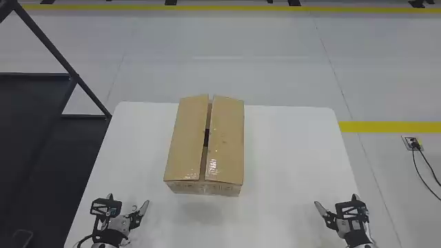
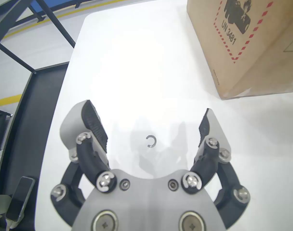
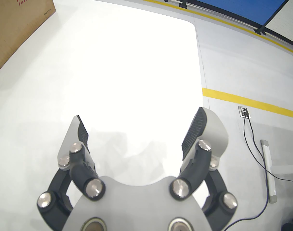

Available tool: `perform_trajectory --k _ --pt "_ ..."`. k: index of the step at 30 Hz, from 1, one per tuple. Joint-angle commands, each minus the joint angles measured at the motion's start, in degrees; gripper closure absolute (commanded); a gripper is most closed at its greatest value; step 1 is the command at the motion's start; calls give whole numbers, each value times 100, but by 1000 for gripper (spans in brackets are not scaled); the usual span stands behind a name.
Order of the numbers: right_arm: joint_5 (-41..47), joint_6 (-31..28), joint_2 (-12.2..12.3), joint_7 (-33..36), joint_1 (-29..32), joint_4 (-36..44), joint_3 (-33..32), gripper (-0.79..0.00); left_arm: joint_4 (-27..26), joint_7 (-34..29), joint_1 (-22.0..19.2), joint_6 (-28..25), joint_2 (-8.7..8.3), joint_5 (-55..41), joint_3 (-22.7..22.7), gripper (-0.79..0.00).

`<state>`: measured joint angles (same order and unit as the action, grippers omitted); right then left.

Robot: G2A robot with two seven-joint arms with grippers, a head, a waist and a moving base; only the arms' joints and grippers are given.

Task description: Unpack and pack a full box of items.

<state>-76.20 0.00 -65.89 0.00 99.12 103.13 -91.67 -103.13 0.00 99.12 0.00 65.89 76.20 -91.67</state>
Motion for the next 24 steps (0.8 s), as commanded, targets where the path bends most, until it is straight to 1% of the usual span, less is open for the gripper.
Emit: perform_trajectory --k 1,4,8,11,16,20,24 --pt "0 0 0 0 0 0 0 -784 0 0 0 0 0 0 0 -784" --pt "0 0 0 0 0 0 0 -784 0 0 0 0 0 0 0 -784" --pt "51 -218 -2 -24 -19 100 32 -785 47 30 -71 -148 7 -247 -62 -785" --pt "-156 -271 -3 16 -41 374 91 -785 55 116 -97 -244 16 -474 -133 -785" --pt "-200 -417 -13 165 -46 963 187 -785 -75 245 -215 -523 15 -765 -289 -785" --pt "-207 -345 -37 387 -183 1305 347 -785 -276 302 -294 -768 7 -1045 -486 -785" --pt "-175 -152 -78 539 -437 1439 581 -785 -430 255 -334 -872 0 -1109 -618 -785"
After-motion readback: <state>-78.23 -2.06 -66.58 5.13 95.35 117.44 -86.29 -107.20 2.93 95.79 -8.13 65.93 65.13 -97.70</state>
